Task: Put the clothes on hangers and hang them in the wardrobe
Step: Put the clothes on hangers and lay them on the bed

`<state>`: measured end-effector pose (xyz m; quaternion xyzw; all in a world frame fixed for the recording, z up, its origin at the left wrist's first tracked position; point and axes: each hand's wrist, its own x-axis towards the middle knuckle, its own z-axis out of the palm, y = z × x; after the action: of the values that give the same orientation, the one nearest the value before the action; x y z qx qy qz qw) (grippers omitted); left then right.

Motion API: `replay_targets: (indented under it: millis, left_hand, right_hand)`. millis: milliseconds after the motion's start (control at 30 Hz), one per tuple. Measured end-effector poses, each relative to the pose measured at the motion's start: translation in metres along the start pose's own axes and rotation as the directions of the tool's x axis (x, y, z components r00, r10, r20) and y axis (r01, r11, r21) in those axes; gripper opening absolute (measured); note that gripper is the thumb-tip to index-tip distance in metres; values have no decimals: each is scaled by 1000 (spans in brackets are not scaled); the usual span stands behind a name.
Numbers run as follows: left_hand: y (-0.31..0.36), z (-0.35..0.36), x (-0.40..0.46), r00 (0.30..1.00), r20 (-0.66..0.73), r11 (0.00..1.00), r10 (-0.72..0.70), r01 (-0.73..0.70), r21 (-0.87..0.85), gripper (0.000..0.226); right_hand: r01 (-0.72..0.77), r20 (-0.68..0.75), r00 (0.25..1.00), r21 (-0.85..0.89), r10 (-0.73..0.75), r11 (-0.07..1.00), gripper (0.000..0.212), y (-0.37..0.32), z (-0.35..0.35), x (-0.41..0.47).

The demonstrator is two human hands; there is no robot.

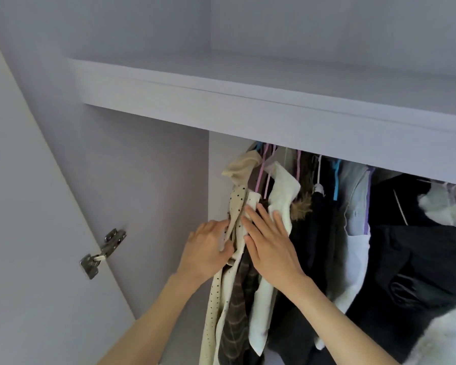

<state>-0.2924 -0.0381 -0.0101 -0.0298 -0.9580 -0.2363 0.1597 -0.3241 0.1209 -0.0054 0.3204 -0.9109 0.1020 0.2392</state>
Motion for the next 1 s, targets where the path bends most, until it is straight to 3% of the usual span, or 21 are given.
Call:
replay_targets:
  millis: [167, 367, 567, 700, 767, 867, 900, 1000]
  left_hand:
    - [3, -10, 28, 992, -24, 993, -121, 120, -8, 25]
    - [19, -14, 71, 993, -76, 995, -87, 89, 32, 21]
    - [6, -23, 67, 952, -225, 950, -206, 139, -280, 26]
    - [14, -46, 54, 909, -359, 930, -213, 76, -360, 24]
    - [18, -47, 36, 906, -364, 931, -215, 77, -356, 16]
    - [16, -29, -6, 914, -362, 960, -183, 87, -267, 8]
    - [15, -23, -20, 919, -352, 967, -179, 98, -236, 6]
    - [3, -9, -57, 924, -296, 961, -242, 188, -201, 9]
  right_hand:
    - [23, -35, 999, 20, -23, 1000, 42, 0, 4, 1]
    - [57, -19, 998, 69, -56, 996, 43, 7, -1, 1]
    - [80, -144, 988, 131, -61, 988, 31, 19, -10, 5]
    - [-3, -226, 973, 201, 49, 980, 34, 9, -25, 36]
    - [-123, -128, 972, 435, 196, 892, 39, -6, -42, 57]
    - [-374, 250, 923, 763, 294, 528, 34, -31, -48, 91]
    - [-423, 317, 901, 789, 296, 446, 34, -40, -43, 99]
    - [-572, 480, 817, 743, 320, 347, 27, -65, -16, 103]
